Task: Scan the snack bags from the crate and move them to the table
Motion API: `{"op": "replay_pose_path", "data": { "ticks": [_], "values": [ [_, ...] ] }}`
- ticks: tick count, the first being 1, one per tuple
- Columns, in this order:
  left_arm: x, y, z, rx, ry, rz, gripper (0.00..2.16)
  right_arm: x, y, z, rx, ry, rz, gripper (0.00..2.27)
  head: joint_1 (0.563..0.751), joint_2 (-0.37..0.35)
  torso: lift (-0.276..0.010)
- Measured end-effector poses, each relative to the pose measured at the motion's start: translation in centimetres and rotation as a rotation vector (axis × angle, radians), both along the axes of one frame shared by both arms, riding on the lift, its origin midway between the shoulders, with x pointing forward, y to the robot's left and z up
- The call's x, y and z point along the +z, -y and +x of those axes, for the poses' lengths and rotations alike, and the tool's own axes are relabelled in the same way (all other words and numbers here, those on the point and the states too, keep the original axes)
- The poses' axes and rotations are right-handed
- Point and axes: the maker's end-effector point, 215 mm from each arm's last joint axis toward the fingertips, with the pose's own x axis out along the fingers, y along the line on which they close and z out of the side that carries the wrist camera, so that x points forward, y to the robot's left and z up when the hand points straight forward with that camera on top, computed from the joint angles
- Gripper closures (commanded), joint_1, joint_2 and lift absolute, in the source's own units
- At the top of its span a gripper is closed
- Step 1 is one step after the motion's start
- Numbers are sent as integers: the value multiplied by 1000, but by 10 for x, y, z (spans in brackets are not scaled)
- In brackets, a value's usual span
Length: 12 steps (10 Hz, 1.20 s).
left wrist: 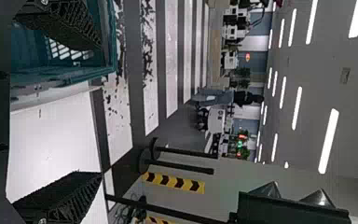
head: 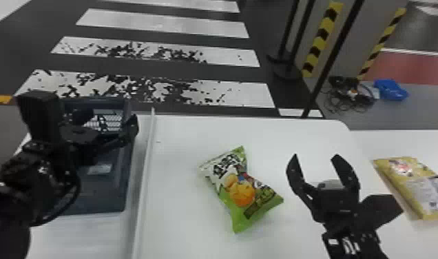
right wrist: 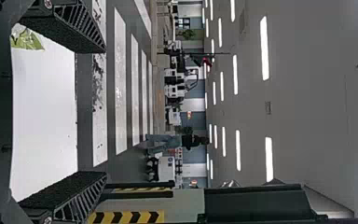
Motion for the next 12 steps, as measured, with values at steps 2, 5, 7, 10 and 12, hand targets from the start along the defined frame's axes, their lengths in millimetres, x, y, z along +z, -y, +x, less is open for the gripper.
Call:
{"op": "replay_pose_path", "data": {
  "ticks": [2, 5, 7, 10, 12],
  "values": [
    [4, -31, -11, 67, 60, -8, 33, -3, -6, 1, 21, -10, -16, 53, 695, -69, -95],
    [0, -55, -26, 102, 76, -8, 33, -15, -15, -3, 78, -55, -43, 53, 695, -30, -95],
    [-1, -59, -33, 108, 83, -15, 33, -20, -25, -13, 128, -87, -85, 56, 695, -17, -95],
    [-3, -61, -36, 105, 82, -28, 33, -40, -35, -27, 199, -211, -166, 73, 695, -1, -95],
    [-4, -60, -36, 100, 79, -36, 33, -46, -41, -30, 212, -269, -265, 73, 695, 3, -95]
  ]
}}
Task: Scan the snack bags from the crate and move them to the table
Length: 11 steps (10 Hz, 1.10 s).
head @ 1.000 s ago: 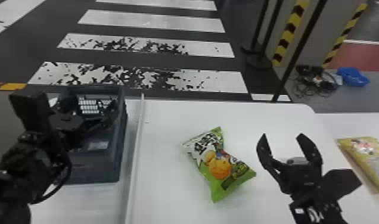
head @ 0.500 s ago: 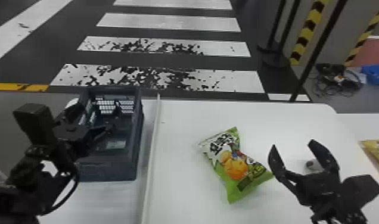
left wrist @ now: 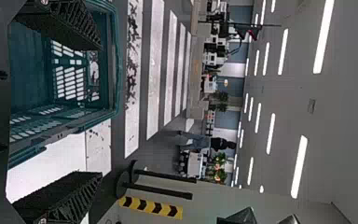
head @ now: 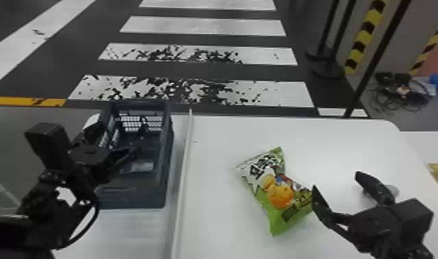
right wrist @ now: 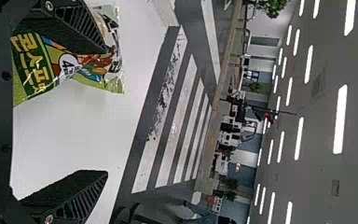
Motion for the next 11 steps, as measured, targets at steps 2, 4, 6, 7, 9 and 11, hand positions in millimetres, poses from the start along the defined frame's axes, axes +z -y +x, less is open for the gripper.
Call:
{"op": "replay_pose_path", "data": {
  "ticks": [2, 4, 6, 7, 9, 11],
  "values": [
    [-3, 1, 0, -5, -5, -8, 33, -5, 8, -1, -28, -32, -78, 73, 695, -4, -95],
    [-6, 1, 0, -7, -12, -10, 33, -10, 8, -3, -25, -38, -202, 73, 695, -6, -95],
    [-9, 3, 0, -12, -17, -14, 33, -19, 5, -6, -5, -46, -332, 76, 695, -7, -95],
    [-11, 4, 0, -16, -21, -15, 33, -24, 3, -7, -3, -48, -384, 80, 695, -3, -95],
    [-15, 5, 0, -20, -27, -19, 33, -34, -7, -14, 10, -42, -515, 80, 695, 4, -95],
    [-16, 6, 0, -23, -28, -19, 33, -43, -19, -24, 27, -38, -595, 80, 695, 16, -95]
  ]
}}
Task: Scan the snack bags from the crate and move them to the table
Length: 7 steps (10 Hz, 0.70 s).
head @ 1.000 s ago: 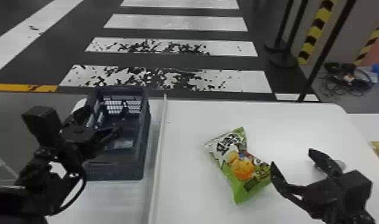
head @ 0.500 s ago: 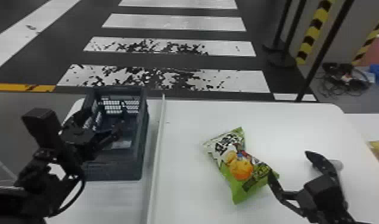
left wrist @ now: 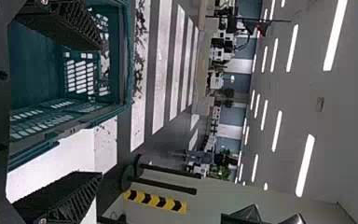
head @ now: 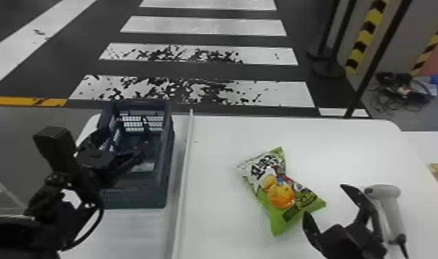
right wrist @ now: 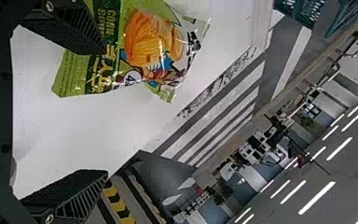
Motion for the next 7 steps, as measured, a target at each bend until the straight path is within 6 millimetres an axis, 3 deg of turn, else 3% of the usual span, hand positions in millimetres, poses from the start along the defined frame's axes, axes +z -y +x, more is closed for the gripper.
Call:
{"op": "replay_pose_path", "data": {
  "ticks": [4, 7],
  "values": [
    [-7, -1, 0, 1, -4, -8, 33, -17, -36, -35, 63, -16, -57, 80, 695, 59, -95],
    [-7, 3, 0, -7, -4, -10, 33, -33, -48, -49, 83, -5, -114, 80, 695, 78, -95]
  ]
}}
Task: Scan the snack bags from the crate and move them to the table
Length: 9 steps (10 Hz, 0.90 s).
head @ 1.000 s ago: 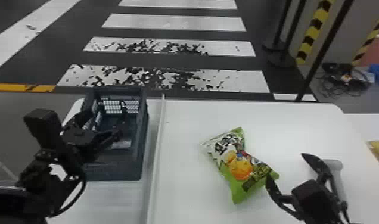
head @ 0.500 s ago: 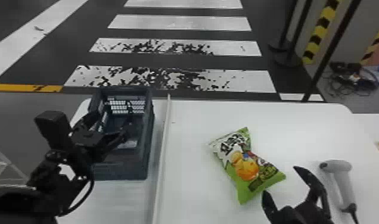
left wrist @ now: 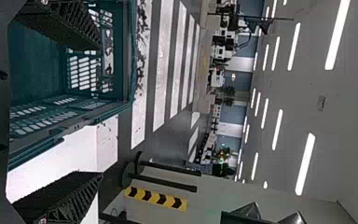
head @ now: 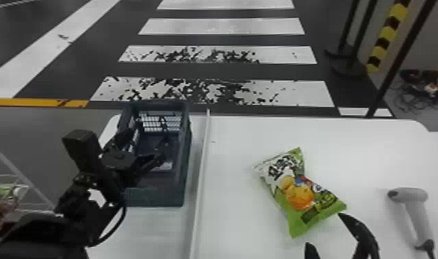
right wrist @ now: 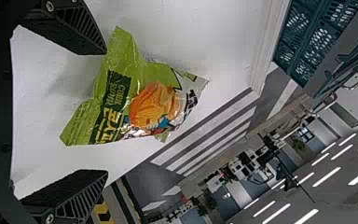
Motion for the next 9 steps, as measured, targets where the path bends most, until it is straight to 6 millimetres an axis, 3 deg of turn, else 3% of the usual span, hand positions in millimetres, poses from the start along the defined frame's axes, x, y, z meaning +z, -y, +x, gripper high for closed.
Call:
{"op": "replay_pose_path", "data": {
  "ticks": [9],
  "values": [
    [-13, -10, -5, 3, -25, 4, 33, -36, -37, 16, 39, -10, -109, 93, 695, 135, -95]
  ]
}}
